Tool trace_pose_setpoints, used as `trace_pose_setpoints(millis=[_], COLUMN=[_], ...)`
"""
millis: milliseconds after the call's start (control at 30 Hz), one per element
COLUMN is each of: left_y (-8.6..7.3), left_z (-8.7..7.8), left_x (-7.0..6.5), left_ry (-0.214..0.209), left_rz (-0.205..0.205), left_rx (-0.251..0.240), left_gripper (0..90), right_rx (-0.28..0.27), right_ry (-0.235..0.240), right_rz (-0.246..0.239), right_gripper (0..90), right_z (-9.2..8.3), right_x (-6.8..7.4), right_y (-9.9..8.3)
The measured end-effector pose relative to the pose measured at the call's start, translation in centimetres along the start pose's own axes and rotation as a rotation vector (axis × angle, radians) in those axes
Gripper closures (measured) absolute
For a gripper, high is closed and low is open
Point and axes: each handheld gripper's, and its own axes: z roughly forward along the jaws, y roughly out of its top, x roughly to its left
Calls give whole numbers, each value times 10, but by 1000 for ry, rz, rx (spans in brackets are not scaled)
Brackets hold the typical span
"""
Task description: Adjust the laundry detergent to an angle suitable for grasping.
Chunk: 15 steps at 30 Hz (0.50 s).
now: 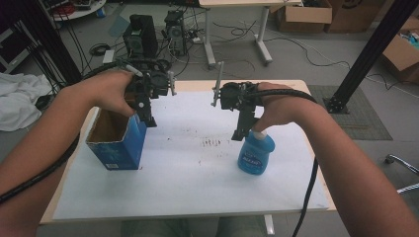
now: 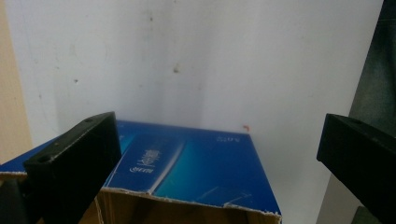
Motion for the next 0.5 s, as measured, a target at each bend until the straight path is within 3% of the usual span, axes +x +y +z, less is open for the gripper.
trace_pose_setpoints(millis=[167, 500], left_y=[6, 6], left_z=[-1, 1], left_x=[-2, -6], left_ry=[2, -3], left_rz=[18, 3], left_rx=[-10, 0], left_gripper=[1, 1], right_rx=[9, -7], right_ry=[-5, -18], right_rz=[-6, -12], right_gripper=[0, 0], right_z=[2, -1], right_x=[-2, -2], right_y=[-2, -4])
